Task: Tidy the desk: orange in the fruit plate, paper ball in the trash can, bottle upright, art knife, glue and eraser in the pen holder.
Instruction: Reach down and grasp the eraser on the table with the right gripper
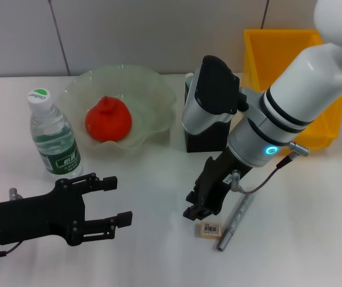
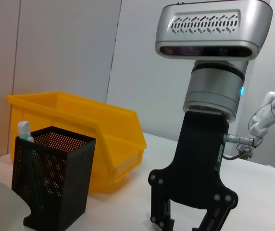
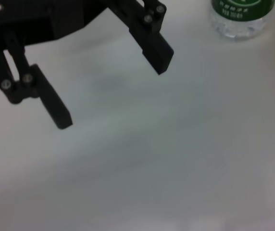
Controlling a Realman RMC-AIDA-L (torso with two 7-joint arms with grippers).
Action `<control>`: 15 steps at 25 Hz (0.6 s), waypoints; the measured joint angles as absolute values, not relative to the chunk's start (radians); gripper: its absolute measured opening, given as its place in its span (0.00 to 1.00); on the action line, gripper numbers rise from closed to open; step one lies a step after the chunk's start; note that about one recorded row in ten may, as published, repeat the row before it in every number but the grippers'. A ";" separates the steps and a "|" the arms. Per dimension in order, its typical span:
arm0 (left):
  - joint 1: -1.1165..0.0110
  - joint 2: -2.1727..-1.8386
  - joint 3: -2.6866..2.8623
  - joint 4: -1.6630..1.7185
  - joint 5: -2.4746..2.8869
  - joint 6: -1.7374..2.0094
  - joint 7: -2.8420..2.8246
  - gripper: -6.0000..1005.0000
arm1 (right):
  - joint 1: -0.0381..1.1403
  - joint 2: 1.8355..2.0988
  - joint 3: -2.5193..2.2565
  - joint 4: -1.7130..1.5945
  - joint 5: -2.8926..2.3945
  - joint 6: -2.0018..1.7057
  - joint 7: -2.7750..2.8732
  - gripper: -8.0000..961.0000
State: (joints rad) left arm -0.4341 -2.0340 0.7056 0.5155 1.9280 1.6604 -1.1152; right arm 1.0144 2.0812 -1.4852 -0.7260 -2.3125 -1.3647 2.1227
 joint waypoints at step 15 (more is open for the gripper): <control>-0.437 -2.034 0.706 0.515 1.928 1.663 -1.115 0.81 | 1.014 2.087 -1.544 -0.711 -2.335 -1.377 2.117 0.35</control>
State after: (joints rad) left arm -0.4372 -2.0340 0.7056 0.5155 1.9281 1.6630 -1.1152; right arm 1.0139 2.0874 -1.5438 -0.7112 -2.3354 -1.3767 2.1166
